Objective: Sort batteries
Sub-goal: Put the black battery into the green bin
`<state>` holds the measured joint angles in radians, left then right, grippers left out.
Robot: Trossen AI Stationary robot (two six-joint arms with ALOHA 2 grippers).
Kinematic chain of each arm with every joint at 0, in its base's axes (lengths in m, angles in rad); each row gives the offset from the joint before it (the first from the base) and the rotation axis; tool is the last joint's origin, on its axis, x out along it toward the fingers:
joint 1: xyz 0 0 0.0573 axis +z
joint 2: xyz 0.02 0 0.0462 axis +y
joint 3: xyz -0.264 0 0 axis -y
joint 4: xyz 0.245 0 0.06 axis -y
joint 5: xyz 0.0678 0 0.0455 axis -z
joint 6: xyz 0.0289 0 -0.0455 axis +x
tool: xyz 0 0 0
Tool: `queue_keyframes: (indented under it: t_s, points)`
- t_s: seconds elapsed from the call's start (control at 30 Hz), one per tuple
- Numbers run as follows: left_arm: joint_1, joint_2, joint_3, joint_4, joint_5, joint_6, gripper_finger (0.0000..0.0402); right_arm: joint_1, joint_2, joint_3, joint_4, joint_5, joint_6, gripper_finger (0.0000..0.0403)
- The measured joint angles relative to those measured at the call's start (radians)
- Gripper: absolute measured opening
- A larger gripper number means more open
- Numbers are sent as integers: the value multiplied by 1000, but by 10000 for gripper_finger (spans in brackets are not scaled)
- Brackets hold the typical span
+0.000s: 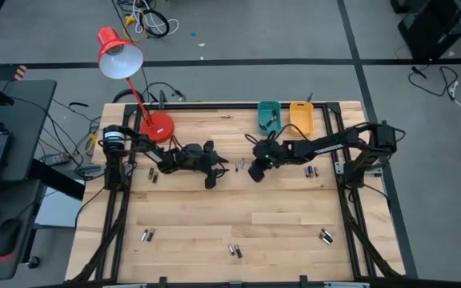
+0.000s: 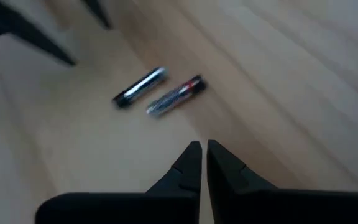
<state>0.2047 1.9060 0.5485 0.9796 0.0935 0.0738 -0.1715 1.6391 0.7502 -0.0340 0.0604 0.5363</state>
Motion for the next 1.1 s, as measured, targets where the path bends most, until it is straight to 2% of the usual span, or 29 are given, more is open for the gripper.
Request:
queue_keyframes:
  t_s: [0.2, 0.43, 0.63, 0.93, 1.1]
  points:
    - [0, 0, -1, -22, -25, 0, 179, 4, -132, 0, -274, -8, 30, 35]
    - [0, 0, -1, -28, -73, 0, 179, 3, -286, 0, -697, -8, 220, 73]
    - [0, 0, -1, -27, -110, 1, 179, -8, -317, 0, -993, 5, 355, 106]
    - [0, -1, -1, -23, -112, 10, 179, -47, -317, -17, -1029, 75, 347, 110]
    - [0, -1, -1, -32, -112, 18, 179, -68, -316, -76, -1004, 38, 356, 103]
